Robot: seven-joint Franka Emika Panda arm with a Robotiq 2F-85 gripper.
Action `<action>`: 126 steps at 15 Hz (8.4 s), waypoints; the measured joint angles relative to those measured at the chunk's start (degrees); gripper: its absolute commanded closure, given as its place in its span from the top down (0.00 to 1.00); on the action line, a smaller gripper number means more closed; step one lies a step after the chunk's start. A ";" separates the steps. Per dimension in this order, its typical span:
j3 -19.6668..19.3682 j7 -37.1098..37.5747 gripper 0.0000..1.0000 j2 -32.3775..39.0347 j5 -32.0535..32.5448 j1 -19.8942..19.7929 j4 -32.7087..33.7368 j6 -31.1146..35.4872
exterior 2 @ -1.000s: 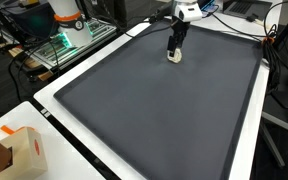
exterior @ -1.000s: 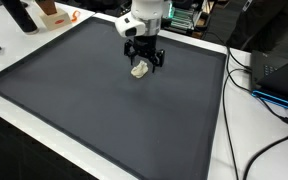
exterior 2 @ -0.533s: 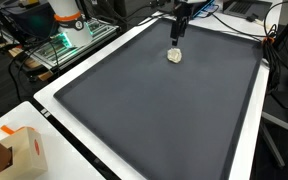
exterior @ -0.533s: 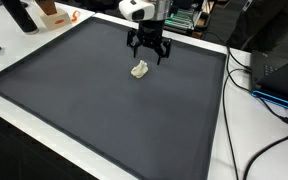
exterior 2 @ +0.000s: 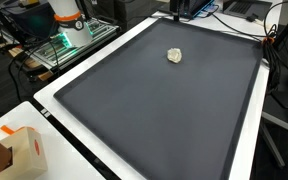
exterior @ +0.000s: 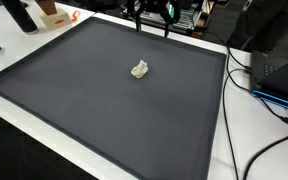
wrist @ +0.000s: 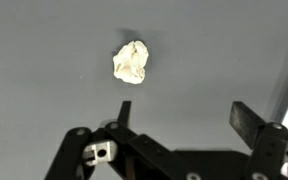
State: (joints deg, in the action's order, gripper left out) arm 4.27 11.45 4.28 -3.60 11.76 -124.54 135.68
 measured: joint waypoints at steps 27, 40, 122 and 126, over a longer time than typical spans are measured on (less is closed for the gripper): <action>-6.89 -11.29 1.00 9.47 -52.54 -16.36 -7.98 -4.22; -7.67 5.25 1.00 20.81 -47.58 -16.39 3.02 -8.24; -0.80 9.36 1.00 14.00 34.11 10.59 0.83 1.23; -0.80 9.36 1.00 13.83 34.10 9.68 -0.24 2.80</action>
State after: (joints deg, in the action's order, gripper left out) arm 3.47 20.81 18.10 30.50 21.45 -124.78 138.48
